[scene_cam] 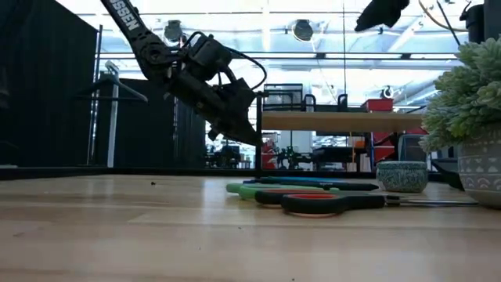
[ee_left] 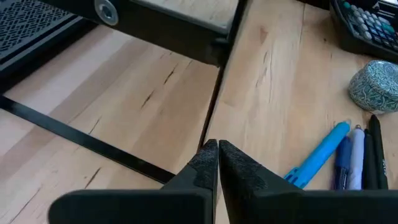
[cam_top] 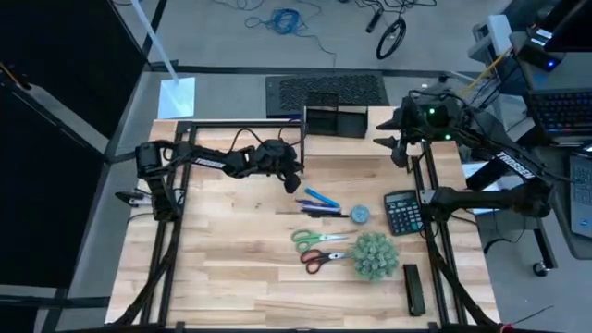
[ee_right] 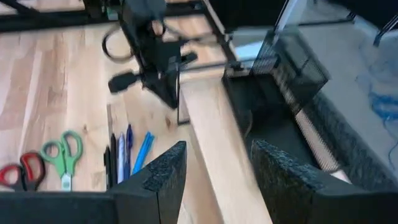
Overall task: Pick and place office supplies into organizer
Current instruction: Adjust the wooden shelf, then put the light blue pen into the black desk organizer on the shelf
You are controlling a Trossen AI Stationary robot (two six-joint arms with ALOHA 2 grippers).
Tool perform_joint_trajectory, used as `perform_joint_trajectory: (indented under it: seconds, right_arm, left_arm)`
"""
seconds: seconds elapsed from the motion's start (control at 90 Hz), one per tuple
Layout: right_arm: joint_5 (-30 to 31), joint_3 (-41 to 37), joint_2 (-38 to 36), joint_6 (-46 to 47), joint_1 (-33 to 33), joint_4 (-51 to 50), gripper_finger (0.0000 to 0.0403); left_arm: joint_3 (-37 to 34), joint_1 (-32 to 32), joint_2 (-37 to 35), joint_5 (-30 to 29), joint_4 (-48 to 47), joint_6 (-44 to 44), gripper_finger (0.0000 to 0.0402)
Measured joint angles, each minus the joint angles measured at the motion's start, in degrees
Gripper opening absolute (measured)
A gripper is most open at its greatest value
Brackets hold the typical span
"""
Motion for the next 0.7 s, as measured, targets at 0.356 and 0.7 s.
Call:
perform_joint_trajectory:
  seconds: [0.356,0.7]
  right_arm:
    - [0.0,-8.45,0.04,1.04,0.0,5.75,0.0166]
    - [-0.21,-8.61,0.92,5.91,9.99,6.14,0.0166]
  left_arm:
    - [0.0,0.37,0.0,0.75,0.86,0.02,0.0003]
    - [0.07,-2.72,-1.54,2.48,-4.85,2.03,0.0003]
